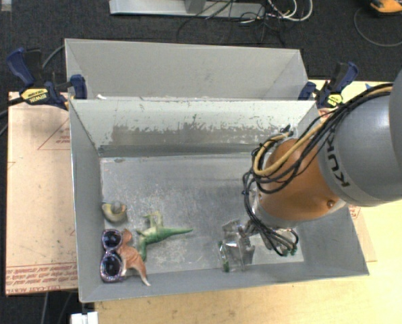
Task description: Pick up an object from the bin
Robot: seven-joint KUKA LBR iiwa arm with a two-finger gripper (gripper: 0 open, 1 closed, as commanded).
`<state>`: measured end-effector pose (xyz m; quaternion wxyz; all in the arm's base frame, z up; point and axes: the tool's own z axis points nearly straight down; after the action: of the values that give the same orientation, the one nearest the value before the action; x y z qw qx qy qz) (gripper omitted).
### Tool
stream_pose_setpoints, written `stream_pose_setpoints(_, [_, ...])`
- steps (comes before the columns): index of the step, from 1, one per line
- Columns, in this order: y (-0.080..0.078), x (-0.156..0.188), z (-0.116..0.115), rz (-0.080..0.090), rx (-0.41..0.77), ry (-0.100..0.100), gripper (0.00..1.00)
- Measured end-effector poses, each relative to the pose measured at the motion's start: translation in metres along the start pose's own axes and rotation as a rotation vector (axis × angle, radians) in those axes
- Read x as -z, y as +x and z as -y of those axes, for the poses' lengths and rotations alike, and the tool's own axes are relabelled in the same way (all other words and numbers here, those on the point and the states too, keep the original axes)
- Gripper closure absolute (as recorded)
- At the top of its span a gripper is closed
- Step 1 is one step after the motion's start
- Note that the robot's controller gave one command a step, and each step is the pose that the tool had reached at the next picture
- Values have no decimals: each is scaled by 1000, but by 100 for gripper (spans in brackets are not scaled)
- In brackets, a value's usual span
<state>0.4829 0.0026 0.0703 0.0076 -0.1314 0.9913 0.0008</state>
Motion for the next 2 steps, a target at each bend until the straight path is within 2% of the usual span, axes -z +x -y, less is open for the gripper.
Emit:
stream_pose_setpoints(1, [-1, 34, 2, 3, -8, 0, 100])
stream_pose_setpoints(2, [-4, 51, -6, 2, -48, -1, 100])
